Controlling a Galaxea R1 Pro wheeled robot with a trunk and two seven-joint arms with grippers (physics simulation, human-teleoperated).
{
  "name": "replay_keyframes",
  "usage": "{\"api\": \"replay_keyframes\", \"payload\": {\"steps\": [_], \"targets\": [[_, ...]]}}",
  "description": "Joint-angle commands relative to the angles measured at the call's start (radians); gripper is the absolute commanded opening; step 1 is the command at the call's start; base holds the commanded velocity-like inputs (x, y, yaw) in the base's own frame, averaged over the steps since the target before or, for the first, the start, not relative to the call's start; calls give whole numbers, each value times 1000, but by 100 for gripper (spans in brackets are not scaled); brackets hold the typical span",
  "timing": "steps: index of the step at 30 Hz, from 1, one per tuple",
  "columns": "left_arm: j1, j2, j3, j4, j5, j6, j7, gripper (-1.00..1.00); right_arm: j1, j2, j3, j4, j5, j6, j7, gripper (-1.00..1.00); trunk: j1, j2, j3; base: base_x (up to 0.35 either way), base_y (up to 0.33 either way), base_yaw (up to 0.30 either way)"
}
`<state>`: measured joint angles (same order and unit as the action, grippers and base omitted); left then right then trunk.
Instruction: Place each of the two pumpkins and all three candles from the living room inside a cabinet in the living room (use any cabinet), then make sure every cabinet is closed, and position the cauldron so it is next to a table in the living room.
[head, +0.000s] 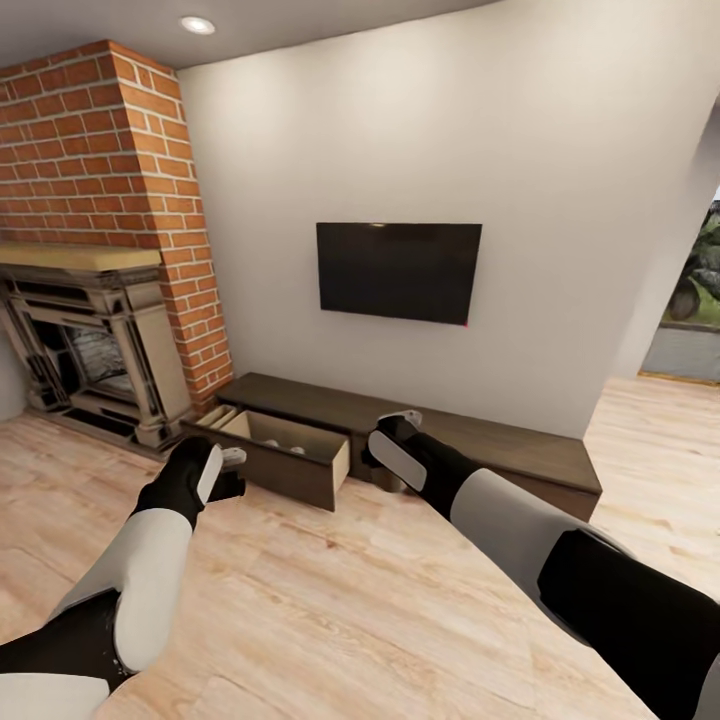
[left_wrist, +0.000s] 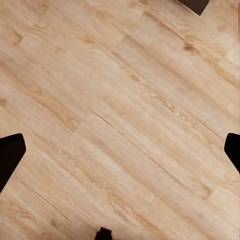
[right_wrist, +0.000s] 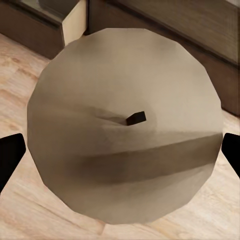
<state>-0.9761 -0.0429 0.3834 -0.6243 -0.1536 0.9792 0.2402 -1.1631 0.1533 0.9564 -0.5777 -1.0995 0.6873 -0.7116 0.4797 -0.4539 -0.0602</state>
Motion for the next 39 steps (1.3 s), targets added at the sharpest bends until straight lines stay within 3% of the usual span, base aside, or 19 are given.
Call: {"api": "replay_keyframes", "payload": {"steps": [1, 12, 39], "targets": [[-1, 0, 7, -2, -9, 4, -5, 100, -2, 0, 6, -1, -5, 2, -8, -100, 1, -2, -2, 255, 251, -245], [-1, 23, 8, -2, -7, 3, -6, 100, -1, 3, 7, -1, -5, -2, -8, -100, 1, -2, 0, 202, 288, -252], [-1, 26, 9, 0, -5, 3, -7, 100, 2, 5, 4, 1, -9, -2, -7, -100, 1, -2, 15, 191, 296, -270]]}}
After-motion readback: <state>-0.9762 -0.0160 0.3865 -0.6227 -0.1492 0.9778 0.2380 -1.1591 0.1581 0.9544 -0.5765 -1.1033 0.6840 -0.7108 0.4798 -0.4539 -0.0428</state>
